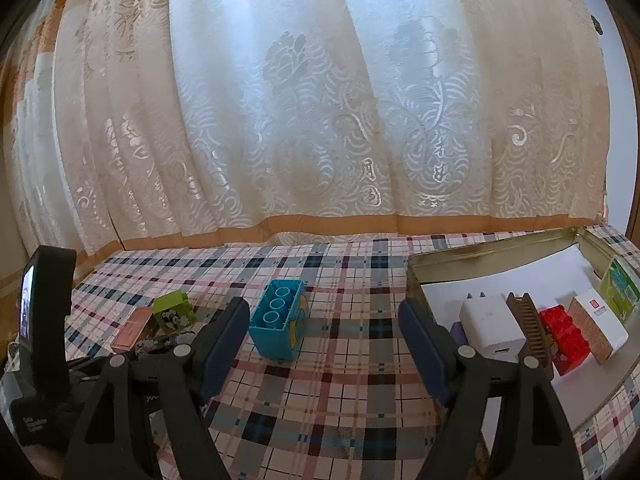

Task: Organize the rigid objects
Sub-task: 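Lift the grey pouch with the left tool while the right tool grasps the teal Lego brick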

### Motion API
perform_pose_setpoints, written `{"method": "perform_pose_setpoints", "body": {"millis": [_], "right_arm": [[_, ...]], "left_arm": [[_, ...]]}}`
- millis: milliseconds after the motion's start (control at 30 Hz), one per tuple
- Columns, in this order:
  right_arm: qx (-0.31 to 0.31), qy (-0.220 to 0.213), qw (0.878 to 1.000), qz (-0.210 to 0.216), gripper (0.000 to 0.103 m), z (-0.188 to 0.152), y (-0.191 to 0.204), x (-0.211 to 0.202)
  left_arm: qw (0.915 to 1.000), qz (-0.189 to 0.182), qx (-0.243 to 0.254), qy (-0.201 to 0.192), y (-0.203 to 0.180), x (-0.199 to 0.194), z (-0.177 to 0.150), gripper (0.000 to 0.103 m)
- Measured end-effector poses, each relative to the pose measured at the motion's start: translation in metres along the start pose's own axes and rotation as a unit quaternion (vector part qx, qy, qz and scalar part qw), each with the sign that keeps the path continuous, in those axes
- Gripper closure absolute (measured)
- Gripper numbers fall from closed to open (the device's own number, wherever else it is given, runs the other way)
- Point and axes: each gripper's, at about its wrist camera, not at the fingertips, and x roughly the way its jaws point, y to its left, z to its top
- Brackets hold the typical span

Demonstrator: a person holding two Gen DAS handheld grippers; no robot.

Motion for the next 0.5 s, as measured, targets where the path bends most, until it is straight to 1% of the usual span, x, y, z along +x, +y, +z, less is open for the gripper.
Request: {"method": "perform_pose_setpoints", "body": {"millis": [67, 133, 167, 267, 300, 367, 433, 500], "right_arm": [[-0.005, 0.004, 1.0, 0.002, 0.024, 0.0, 0.003, 0.002], [0.0, 0.012, 1.0, 0.009, 0.024, 0.001, 0.006, 0.007], [0.004, 0.017, 1.0, 0.012, 0.024, 0.002, 0.008, 0.012], [-0.018, 0.038, 0.999, 0.001, 0.024, 0.005, 0.024, 0.029], [-0.024, 0.047, 0.999, 0.0, 0.024, 0.007, 0.031, 0.037], [-0.024, 0.058, 0.998, 0.012, 0.024, 0.009, 0.038, 0.047], [-0.031, 0.069, 0.997, 0.005, 0.024, 0.011, 0.046, 0.059], [-0.043, 0.093, 0.995, 0.0, 0.024, 0.012, 0.054, 0.074]], "left_arm": [[0.9998, 0.006, -0.006, -0.021, 0.0, -0.009, -0.001, 0.034], [0.998, 0.02, 0.0, -0.06, -0.004, -0.022, 0.0, 0.034], [0.9965, 0.032, 0.004, -0.077, -0.005, -0.027, 0.001, 0.034], [0.9902, 0.072, -0.003, -0.12, -0.001, -0.04, 0.003, 0.034], [0.9887, 0.079, -0.011, -0.127, 0.003, -0.043, 0.003, 0.034], [0.9872, 0.088, -0.031, -0.13, 0.013, -0.045, 0.004, 0.034], [0.9848, 0.106, -0.039, -0.132, 0.019, -0.045, 0.006, 0.034], [0.9826, 0.118, -0.041, -0.137, 0.021, -0.046, 0.007, 0.034]]}}
